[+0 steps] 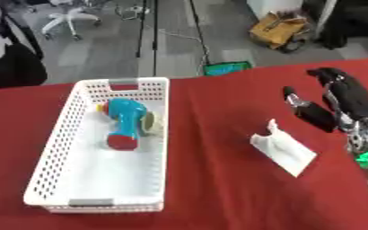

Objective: Pick up objects on the table and place them in the box.

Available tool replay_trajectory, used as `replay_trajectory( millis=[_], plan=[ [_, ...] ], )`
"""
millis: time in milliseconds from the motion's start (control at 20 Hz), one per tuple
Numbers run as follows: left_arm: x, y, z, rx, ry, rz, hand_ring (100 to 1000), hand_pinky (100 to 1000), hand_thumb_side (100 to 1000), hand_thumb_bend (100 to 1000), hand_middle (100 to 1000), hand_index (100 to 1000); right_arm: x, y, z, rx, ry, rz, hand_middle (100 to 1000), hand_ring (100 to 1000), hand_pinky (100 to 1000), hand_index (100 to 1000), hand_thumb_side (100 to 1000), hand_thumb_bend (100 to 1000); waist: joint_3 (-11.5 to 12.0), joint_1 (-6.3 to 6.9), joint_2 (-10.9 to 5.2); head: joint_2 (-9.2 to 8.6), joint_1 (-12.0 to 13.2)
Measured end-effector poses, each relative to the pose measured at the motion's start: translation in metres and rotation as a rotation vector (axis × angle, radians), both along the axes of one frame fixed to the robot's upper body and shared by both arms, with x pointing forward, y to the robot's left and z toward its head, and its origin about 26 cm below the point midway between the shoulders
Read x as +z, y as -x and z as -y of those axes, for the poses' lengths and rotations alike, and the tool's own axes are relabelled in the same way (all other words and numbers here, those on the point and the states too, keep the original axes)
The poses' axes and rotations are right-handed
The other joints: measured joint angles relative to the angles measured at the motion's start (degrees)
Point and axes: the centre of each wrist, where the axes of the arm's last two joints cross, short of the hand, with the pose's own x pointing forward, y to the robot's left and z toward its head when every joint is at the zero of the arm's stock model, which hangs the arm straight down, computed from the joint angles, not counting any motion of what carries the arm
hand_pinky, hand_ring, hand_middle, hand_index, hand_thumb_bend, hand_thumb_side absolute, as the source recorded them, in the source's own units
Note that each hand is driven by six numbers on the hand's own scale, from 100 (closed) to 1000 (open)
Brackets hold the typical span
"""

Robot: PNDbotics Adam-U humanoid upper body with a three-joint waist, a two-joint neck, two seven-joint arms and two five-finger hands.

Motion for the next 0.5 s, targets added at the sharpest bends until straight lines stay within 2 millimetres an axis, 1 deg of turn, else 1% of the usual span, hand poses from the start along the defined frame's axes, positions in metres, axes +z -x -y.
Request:
replay_trajectory(
  millis=[50,100,150,250,350,500],
  plan=[
    [0.0,0.0,0.0,0.0,-0.001,0.0,895,948,979,100,920,965,-0.002,-0.001,-0.001,0.0,-0.006,-0.008,925,1000,1000,965,998,442,0.0,0.0,0.01,-0.07,0.0],
    [0.0,0.0,0.0,0.001,-0.002,0.0,895,948,985,100,919,964,-0.004,-0.001,-0.003,0.004,-0.009,-0.015,924,1000,1000,961,922,513,0.0,0.0,0.01,-0.09,0.0],
    [0.0,0.0,0.0,0.001,-0.003,0.0,895,948,977,100,919,964,-0.006,-0.001,-0.005,0.009,-0.014,-0.024,924,1000,1000,961,913,523,-0.1,0.0,0.01,-0.11,0.0],
    [0.0,0.0,0.0,0.001,-0.005,-0.001,895,948,975,100,917,964,-0.011,-0.002,-0.007,0.014,-0.025,-0.054,934,1000,1000,973,746,660,-0.1,0.0,0.01,-0.15,0.0],
    [0.0,0.0,0.0,0.001,-0.006,-0.003,895,947,975,100,917,964,-0.017,-0.001,-0.009,0.022,-0.039,-0.103,937,1000,1000,974,694,726,-0.2,-0.01,0.01,-0.3,0.0],
    [0.0,0.0,0.0,0.001,-0.008,-0.004,894,946,974,100,916,963,-0.021,-0.001,-0.011,0.029,-0.057,-0.165,943,1000,1000,974,650,740,-0.4,-0.01,0.03,-0.53,0.0]
  ],
)
